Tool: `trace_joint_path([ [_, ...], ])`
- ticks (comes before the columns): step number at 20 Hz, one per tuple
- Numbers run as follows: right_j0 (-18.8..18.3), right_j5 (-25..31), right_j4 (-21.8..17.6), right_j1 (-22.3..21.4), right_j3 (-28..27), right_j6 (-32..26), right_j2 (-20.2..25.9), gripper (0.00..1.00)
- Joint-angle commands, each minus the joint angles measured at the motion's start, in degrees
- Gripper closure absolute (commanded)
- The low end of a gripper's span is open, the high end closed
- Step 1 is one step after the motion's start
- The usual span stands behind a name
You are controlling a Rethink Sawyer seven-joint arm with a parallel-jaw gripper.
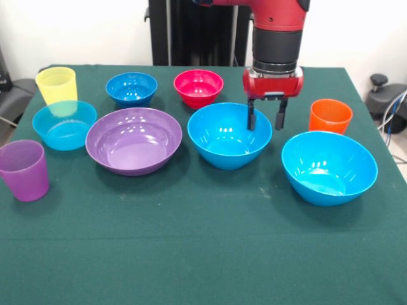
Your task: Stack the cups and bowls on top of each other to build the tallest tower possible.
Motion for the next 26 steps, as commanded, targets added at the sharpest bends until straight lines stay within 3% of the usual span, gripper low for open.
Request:
trace_joint_path([
  [1,-1.29,7.14,0.64,1.32,-3.23,4.23,4.39,0.00],
  [26,-1.61,4.90,0.43,2.37,-2.84,5.13,3.94,0.00],
])
